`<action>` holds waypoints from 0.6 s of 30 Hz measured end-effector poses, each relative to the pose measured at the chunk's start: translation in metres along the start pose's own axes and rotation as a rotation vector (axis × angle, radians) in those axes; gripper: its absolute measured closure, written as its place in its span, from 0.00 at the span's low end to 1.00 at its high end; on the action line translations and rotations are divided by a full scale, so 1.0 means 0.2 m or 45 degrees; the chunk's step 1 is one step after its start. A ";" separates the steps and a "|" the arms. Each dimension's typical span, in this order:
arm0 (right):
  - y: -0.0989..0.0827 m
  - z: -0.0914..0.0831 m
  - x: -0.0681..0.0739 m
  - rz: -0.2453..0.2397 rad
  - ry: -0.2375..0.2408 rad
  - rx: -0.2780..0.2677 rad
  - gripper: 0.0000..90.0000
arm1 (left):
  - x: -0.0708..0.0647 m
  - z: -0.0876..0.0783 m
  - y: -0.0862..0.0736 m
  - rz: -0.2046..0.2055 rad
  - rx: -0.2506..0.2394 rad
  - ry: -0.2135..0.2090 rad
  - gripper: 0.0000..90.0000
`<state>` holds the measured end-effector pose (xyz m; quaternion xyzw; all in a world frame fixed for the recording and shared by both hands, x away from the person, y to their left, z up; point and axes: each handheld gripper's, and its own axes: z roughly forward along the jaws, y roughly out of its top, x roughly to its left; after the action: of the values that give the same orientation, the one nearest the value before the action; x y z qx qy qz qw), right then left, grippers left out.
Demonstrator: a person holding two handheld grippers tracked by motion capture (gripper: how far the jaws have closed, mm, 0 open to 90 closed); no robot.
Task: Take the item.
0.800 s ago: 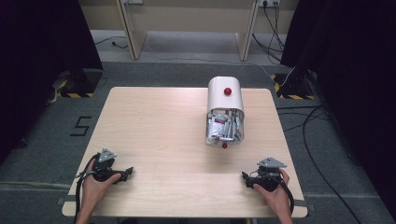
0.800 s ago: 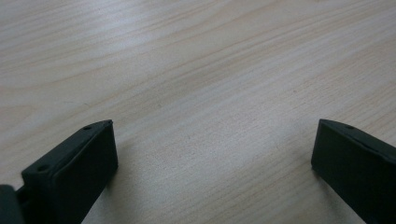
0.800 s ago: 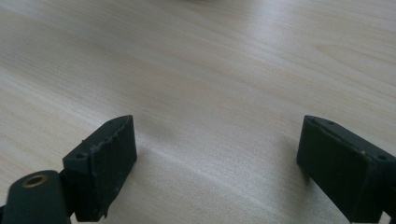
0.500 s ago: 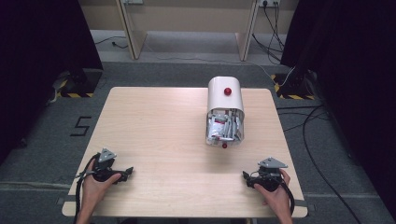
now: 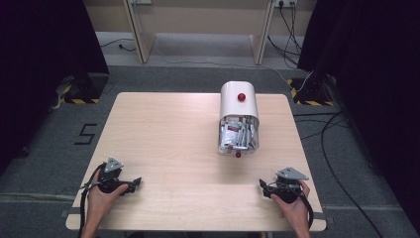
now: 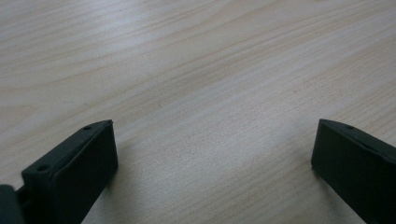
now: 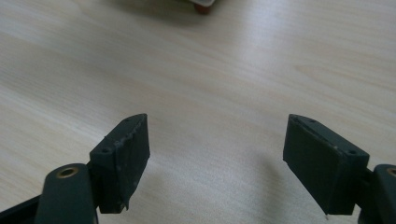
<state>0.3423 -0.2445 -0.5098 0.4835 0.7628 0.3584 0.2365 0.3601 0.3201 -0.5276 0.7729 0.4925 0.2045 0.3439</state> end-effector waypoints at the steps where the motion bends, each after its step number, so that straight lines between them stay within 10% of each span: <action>1: 0.00 -0.01 0.00 0.004 -0.001 -0.006 0.27 | 0.00 0.00 0.00 0.000 0.000 0.000 0.00; 18: 0.17 -0.15 -0.02 -0.011 -0.025 -0.144 0.29 | 0.00 0.00 0.00 0.000 0.000 0.001 0.00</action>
<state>0.3420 -0.2472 -0.4651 0.4696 0.7410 0.3953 0.2724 0.3601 0.3202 -0.5276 0.7728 0.4927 0.2047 0.3438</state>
